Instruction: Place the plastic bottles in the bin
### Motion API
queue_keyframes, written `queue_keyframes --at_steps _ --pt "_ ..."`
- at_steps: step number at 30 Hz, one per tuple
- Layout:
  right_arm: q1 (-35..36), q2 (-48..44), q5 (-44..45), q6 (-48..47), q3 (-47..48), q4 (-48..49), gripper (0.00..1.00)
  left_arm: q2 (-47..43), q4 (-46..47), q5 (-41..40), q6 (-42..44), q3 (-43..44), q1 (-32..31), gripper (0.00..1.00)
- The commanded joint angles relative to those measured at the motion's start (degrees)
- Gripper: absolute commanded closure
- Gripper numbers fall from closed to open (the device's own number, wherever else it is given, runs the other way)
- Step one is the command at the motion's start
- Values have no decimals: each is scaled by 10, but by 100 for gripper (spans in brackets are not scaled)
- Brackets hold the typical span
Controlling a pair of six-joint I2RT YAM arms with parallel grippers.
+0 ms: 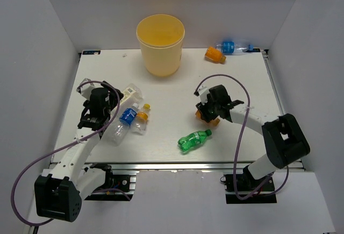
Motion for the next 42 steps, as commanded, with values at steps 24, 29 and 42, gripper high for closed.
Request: queue_keyframes --at_steps 24,29,42 --pt "4 464 4 269 939 260 53 18 55 40 35 -16 0 2" --pt "13 492 16 275 949 328 18 28 71 80 46 -15 0 2" --pt "22 321 -66 243 827 192 11 28 67 170 40 -13 -9 2"
